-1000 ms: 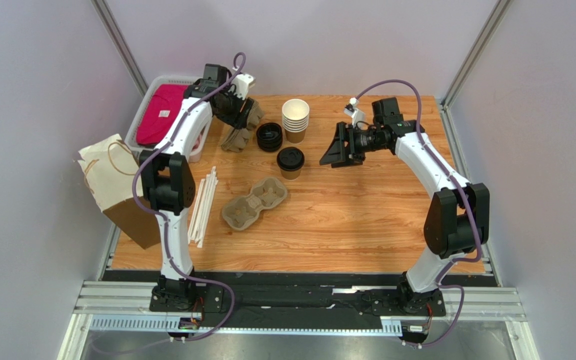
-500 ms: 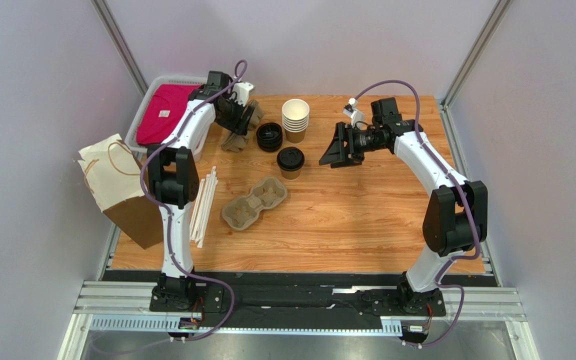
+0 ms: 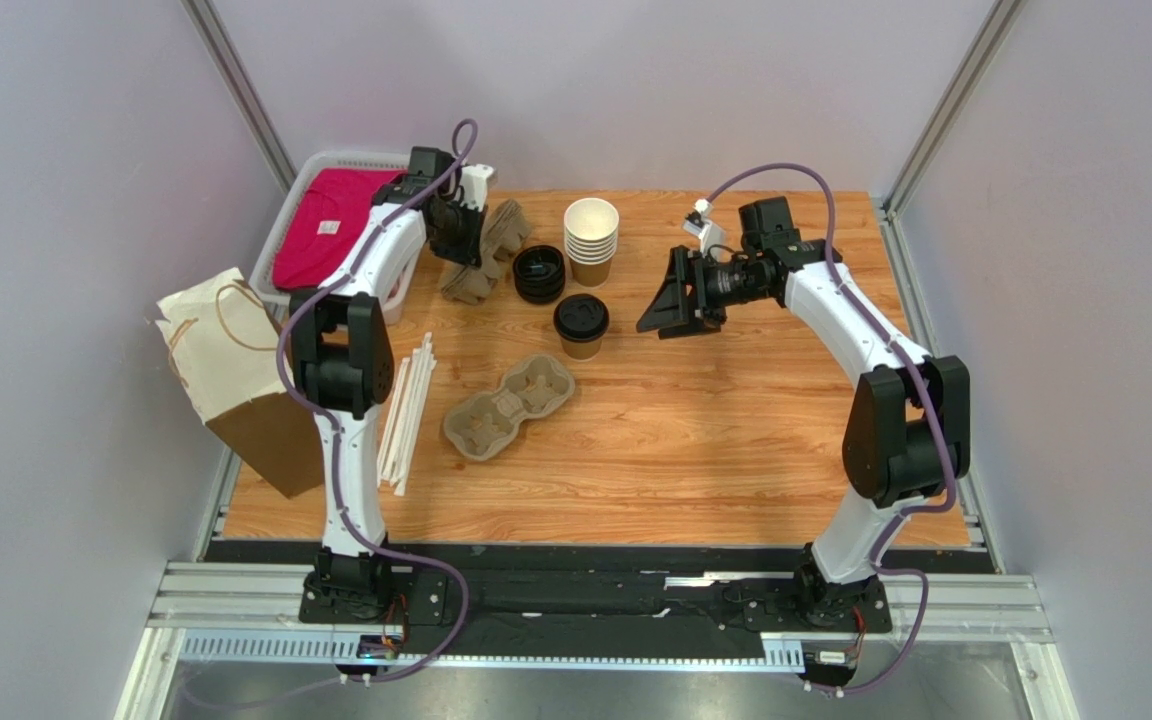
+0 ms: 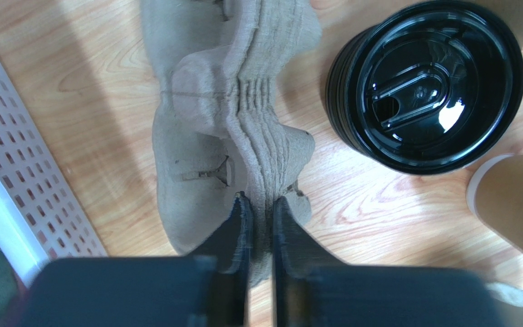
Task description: Pack the takeout coffee
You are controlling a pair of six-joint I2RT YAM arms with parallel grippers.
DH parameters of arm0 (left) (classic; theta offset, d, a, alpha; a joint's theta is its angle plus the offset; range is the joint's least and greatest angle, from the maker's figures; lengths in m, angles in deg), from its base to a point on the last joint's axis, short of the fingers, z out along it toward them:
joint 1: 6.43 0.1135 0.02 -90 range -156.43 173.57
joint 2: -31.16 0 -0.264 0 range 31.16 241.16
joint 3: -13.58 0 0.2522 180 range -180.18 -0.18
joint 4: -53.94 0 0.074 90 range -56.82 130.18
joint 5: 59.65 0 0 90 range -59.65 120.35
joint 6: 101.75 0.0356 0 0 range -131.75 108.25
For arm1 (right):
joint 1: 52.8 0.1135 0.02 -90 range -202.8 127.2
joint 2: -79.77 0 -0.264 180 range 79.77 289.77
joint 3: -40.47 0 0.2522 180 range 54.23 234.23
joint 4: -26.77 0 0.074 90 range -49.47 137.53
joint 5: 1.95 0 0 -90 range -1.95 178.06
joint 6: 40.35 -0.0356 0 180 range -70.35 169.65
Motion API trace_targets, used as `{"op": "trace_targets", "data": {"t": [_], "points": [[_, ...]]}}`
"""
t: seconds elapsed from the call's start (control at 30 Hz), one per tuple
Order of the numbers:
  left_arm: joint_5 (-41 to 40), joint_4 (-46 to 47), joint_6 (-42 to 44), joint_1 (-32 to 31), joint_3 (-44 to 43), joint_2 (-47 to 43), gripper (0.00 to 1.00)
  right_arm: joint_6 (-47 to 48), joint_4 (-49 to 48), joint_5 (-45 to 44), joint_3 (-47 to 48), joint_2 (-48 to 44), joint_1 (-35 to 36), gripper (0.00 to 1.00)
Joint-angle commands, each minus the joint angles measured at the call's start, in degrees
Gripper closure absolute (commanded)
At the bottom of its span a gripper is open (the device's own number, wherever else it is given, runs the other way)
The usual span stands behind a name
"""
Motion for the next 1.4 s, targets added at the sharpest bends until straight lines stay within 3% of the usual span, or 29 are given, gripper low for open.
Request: {"op": "trace_targets", "data": {"t": [0.0,0.27,0.5,0.57,0.63,0.67,0.7,0.83,1.1,1.23,1.37], "points": [[-4.1,0.1,-3.1,0.3,2.6,-3.0,1.00,-0.3,-0.5,1.4,1.7,0.0,-0.2,0.31],[-26.8,10.7,-2.3,-2.9,12.4,-9.0,1.00,-1.1,-1.4,1.8,1.6,0.8,-0.2,0.31],[-35.3,12.2,0.9,-7.7,11.2,-3.8,0.99,-1.3,-1.6,1.7,1.8,0.9,-0.2,0.31],[-36.6,12.2,0.5,-8.4,11.3,-2.8,0.88,-1.2,-1.5,1.6,1.9,0.7,-0.2,0.31],[-36.2,12.2,0.5,-9.1,11.9,-2.6,0.75,-0.8,-1.2,1.2,1.8,0.5,-0.1,0.31],[-35.8,12.0,0.5,-9.2,12.1,-3.0,0.55,-0.6,-1.2,1.2,1.9,0.3,-0.2,0.30],[-35.2,11.7,0.4,-9.6,12.1,-3.3,0.47,-0.7,-1.1,1.2,2.0,0.3,-0.2,0.30],[-30.1,9.5,-0.4,-9.6,11.8,-7.3,0.29,-0.2,-0.3,1.2,3.1,-0.2,-0.2,0.30],[-24.1,-1.5,2.3,-9.5,2.5,-18.1,0.10,3.2,3.6,1.3,10.7,-1.0,-2.7,0.28],[-13.5,-10.0,1.7,-7.9,-1.6,-27.7,0.05,4.4,4.1,0.3,11.7,-2.4,-4.9,0.27],[-4.7,-15.4,-1.1,-1.8,-3.4,-36.8,0.05,5.9,5.6,-0.3,11.5,-4.7,-7.6,0.25]]}}
